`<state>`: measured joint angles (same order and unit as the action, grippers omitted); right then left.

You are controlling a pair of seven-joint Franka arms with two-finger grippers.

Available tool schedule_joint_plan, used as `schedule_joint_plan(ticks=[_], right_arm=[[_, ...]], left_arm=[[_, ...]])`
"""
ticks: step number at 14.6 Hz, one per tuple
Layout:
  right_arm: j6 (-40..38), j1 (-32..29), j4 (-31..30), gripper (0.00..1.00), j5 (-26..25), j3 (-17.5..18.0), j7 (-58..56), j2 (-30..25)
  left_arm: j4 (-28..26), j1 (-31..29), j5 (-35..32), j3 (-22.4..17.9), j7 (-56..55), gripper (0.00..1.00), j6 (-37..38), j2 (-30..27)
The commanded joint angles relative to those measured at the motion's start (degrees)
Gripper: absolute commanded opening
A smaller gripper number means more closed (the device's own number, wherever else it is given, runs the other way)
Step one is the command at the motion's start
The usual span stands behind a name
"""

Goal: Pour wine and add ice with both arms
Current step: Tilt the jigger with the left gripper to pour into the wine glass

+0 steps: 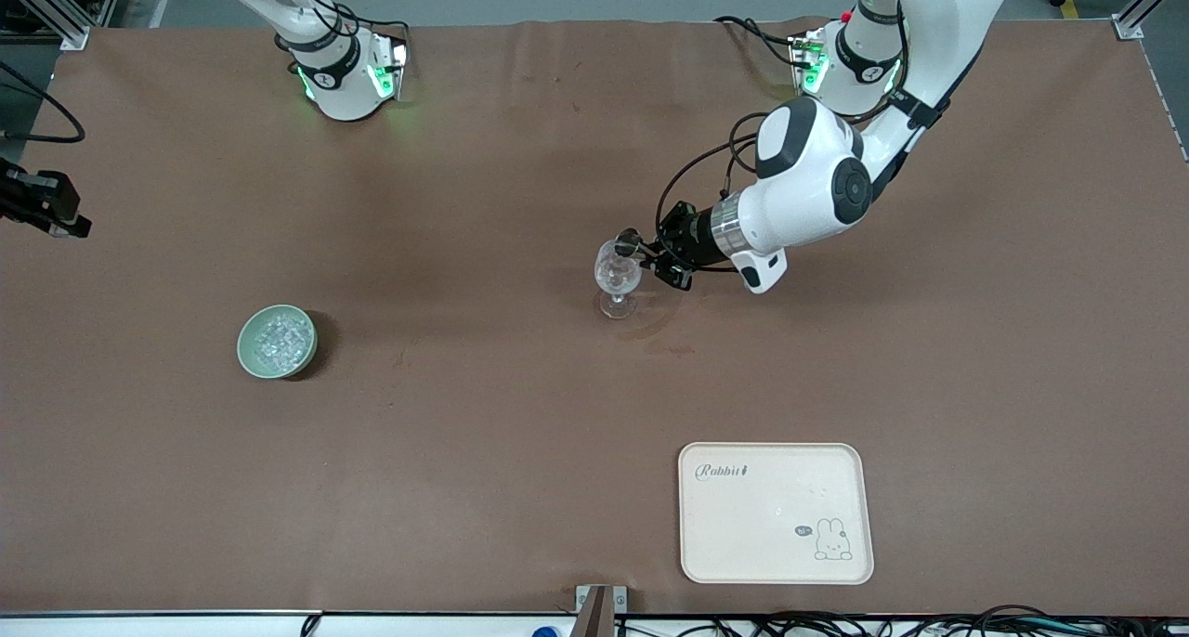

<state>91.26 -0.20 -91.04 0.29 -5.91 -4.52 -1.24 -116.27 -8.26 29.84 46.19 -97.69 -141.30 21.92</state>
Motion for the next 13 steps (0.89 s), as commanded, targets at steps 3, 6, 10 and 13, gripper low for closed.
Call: schedule_joint_plan(ticks=[3, 6, 10, 13], right_arm=[[0.23, -0.33, -0.72, 0.09, 0.24, 0.28, -0.40, -0.52], [0.32, -0.25, -0.72, 0.09, 0.33, 0.28, -0.40, -0.52], [-0.12, 0.46, -0.72, 0.09, 0.33, 0.63, 1.17, -0.52], [0.50, 3.35, -0.63, 0.09, 0.51, 0.72, 5.98, -0.52]], left_arm=[[2.09, -0.79, -1.28, -0.05, -0.40, 0.00, 0.41, 2.15], [6.13, -2.45, -0.41, 0.13, 4.59, 0.00, 7.40, 5.58], [9.56, -5.54, 7.66, 0.39, 13.55, 0.00, 15.86, 6.38], [11.58, -9.22, 13.38, 0.39, 21.11, 0.00, 18.24, 7.51]])
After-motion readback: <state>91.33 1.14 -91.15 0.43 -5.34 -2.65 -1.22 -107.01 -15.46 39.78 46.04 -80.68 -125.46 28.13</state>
